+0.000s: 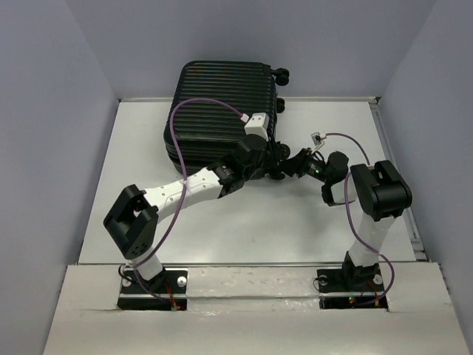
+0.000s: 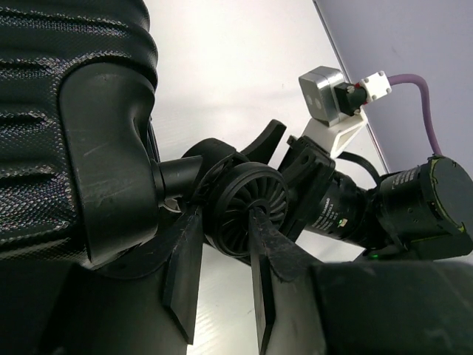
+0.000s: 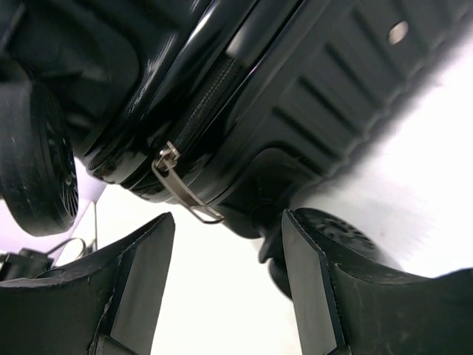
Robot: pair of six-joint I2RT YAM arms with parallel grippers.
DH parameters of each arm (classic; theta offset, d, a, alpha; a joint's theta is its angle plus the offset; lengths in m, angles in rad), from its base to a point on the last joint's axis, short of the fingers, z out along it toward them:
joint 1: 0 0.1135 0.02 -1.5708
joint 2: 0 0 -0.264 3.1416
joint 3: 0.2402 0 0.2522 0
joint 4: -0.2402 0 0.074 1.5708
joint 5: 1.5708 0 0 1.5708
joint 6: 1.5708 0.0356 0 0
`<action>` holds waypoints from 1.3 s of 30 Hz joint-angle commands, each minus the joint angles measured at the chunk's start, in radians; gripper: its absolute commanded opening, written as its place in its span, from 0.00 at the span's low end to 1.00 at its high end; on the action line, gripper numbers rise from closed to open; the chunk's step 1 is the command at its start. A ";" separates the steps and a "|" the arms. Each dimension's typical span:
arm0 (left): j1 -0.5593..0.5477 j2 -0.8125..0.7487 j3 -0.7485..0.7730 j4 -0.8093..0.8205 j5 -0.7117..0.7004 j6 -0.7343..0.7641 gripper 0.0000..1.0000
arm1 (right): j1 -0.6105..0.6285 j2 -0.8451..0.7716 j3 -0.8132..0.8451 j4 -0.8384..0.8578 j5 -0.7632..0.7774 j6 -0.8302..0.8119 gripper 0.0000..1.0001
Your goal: Pack the luggage
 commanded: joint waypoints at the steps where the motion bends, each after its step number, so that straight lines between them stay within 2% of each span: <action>1: -0.001 -0.007 0.024 0.075 -0.011 0.010 0.06 | -0.023 -0.005 0.039 0.295 -0.018 0.016 0.66; 9: -0.001 -0.004 0.022 0.078 -0.010 0.011 0.06 | -0.023 0.074 0.110 0.433 -0.085 0.168 0.62; 19: -0.001 0.001 0.024 0.082 -0.007 0.009 0.06 | -0.023 0.080 0.173 0.436 -0.151 0.245 0.56; 34: 0.001 0.005 0.030 0.085 -0.005 0.006 0.06 | -0.014 0.116 0.213 0.433 -0.247 0.322 0.55; 39: 0.001 0.013 0.041 0.088 -0.005 0.005 0.06 | -0.014 0.117 0.190 0.433 -0.239 0.320 0.44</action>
